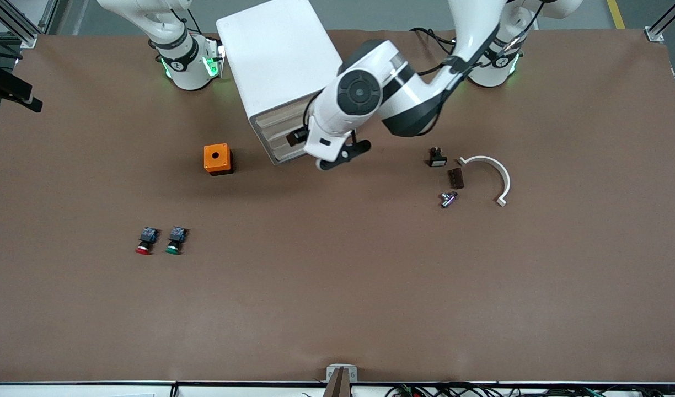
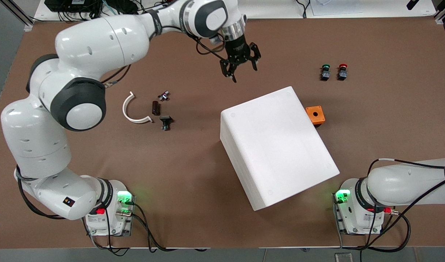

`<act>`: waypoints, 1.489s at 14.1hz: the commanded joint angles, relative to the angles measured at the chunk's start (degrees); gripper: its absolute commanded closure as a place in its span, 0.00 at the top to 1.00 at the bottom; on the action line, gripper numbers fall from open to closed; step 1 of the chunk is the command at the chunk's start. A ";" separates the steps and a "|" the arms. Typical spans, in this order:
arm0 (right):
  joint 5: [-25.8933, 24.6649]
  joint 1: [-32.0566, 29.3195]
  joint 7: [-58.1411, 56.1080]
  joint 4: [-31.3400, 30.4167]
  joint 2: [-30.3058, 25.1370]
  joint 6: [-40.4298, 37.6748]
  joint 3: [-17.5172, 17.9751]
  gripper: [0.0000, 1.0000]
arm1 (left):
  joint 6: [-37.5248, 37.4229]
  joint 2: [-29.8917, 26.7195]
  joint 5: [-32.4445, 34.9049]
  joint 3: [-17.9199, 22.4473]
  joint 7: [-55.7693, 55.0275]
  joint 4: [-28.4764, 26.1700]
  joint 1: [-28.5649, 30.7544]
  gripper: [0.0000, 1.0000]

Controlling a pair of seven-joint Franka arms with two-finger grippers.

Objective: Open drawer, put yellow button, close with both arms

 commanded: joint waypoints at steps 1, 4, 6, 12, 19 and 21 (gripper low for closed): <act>-0.90 -0.18 -0.04 -2.50 -2.33 1.96 0.85 1.00 | -0.36 -5.30 3.85 -0.22 3.53 -4.63 3.51 1.00; -2.22 -0.09 -0.12 -3.21 -2.94 2.23 1.54 1.00 | -0.36 -12.59 3.94 -0.22 12.75 -12.70 8.34 1.00; -2.39 -0.09 -0.12 -3.21 -2.95 2.40 1.72 1.00 | -0.36 -18.22 4.64 -0.22 20.30 -19.47 12.38 1.00; -2.13 -1.31 -0.12 -3.64 -3.64 2.58 2.95 1.00 | -0.36 -30.35 9.04 -0.22 37.20 -32.92 23.19 1.00; -1.60 -1.41 -0.04 -5.84 -5.32 3.81 2.95 1.00 | -3.52 -34.68 9.04 -0.22 58.29 -33.04 37.70 1.00; -1.60 -1.32 -0.12 -5.84 -5.32 3.98 2.95 1.00 | -3.96 -35.29 10.35 -0.05 60.41 -32.42 39.81 1.00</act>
